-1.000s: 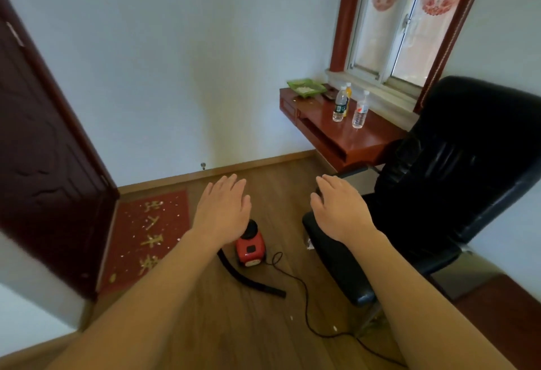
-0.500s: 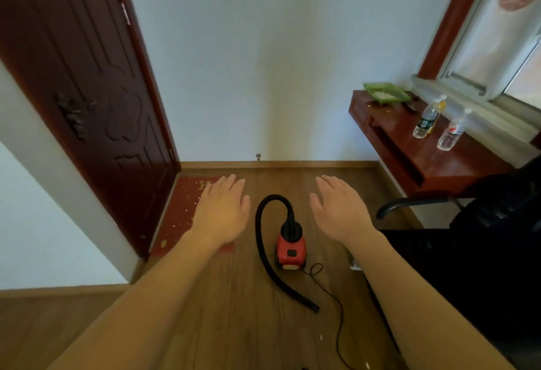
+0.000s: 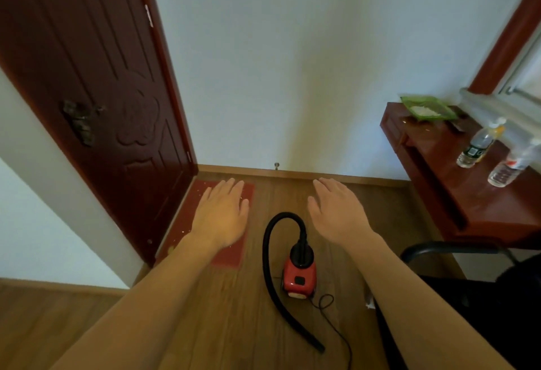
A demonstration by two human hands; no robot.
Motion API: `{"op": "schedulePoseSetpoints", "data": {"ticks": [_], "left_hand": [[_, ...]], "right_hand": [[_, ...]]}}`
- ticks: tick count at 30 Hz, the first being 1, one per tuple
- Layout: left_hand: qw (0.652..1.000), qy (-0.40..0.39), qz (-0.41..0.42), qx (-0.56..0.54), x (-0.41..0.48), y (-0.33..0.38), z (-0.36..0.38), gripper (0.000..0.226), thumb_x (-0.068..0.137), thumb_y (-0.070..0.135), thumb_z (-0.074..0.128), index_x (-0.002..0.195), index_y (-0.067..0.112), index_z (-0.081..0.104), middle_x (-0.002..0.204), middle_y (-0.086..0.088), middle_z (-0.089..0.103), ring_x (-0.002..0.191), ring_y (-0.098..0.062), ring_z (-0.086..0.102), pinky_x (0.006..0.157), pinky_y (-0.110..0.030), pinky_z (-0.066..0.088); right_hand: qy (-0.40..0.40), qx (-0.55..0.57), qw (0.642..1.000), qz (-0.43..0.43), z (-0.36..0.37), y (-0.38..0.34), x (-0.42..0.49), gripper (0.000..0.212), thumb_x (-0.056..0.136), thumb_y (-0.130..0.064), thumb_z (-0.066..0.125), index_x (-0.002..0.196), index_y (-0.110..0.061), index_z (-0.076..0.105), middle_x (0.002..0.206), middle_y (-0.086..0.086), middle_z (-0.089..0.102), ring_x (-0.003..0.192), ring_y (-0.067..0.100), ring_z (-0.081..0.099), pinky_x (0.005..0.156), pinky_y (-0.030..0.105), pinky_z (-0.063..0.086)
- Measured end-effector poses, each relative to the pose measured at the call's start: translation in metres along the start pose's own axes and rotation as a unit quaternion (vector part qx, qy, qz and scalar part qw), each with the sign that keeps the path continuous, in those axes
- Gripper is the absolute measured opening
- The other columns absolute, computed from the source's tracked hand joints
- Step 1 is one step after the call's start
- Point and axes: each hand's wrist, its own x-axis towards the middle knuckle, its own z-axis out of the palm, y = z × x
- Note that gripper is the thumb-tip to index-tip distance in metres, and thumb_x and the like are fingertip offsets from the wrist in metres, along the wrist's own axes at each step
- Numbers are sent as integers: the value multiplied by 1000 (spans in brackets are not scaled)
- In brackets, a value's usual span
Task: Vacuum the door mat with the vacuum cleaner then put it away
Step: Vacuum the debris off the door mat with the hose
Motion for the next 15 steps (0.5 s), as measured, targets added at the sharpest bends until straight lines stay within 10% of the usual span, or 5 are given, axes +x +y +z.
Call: {"op": "schedulePoseSetpoints", "data": {"ticks": [15], "left_hand": [[1000,-11,-7,-15,117,-29,28,57,107,41,28,160,19,26,167,-3,24,155,-20,18,127,-41,10]], "right_hand": [[-16,-15,1000,-4,24,11,122,48,106,-35,33,146,-10,44,150,6,48,140,23,39,118,37,27]]}}
